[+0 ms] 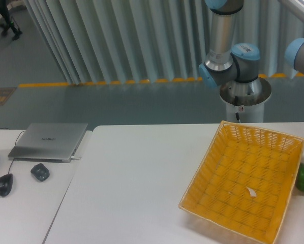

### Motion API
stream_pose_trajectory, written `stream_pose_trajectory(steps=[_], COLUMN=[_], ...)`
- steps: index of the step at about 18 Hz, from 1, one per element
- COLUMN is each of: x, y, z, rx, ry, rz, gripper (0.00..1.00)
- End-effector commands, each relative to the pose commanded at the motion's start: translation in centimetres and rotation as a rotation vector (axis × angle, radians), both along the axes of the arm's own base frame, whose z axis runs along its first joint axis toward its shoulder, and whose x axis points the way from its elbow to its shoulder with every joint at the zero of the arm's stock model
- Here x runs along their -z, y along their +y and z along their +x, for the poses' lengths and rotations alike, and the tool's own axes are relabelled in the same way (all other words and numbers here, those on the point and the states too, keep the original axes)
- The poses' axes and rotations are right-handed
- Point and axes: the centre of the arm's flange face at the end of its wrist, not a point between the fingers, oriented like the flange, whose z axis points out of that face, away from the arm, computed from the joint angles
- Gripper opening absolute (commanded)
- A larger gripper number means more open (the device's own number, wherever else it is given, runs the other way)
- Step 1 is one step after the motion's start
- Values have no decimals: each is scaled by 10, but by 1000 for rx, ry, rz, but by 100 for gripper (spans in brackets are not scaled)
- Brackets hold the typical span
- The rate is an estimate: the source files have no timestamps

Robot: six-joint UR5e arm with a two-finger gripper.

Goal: Place the triangular bread in the basket

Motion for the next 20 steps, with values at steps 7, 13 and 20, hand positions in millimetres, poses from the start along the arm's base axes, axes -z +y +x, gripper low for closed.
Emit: stream_pose_trajectory(steps=[7,13,20], x=[-1,0,-7], y=[-3,-15,-11], z=[2,-8,-6], rx=[11,-16,-113], ry=[-2,2,-12], rz=[-2,-4,48], gripper=[100,100,100])
